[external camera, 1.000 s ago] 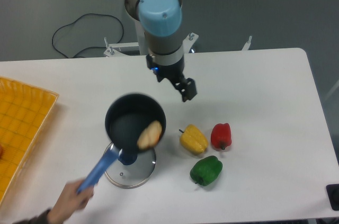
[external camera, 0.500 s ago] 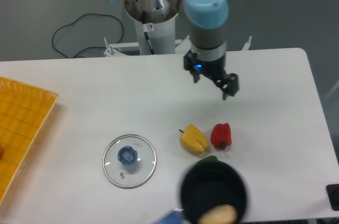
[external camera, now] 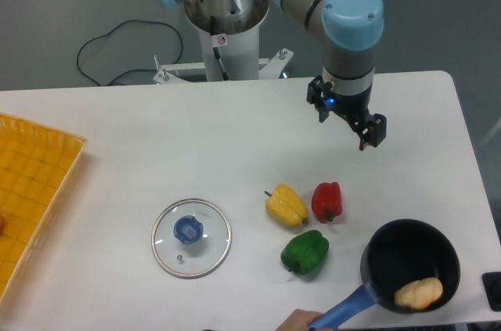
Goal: Place the round bread in the pot
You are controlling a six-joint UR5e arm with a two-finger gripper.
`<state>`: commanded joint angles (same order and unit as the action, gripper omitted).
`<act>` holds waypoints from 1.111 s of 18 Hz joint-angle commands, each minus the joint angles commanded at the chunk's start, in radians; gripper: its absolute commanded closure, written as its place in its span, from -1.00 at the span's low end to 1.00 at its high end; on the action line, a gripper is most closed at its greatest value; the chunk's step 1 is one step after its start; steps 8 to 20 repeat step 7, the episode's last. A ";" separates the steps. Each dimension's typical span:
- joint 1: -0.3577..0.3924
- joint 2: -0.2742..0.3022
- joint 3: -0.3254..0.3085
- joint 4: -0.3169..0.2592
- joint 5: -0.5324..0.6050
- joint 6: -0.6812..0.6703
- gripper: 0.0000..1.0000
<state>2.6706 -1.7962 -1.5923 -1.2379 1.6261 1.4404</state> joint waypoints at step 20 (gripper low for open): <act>0.002 -0.011 0.005 0.002 -0.008 0.002 -1.00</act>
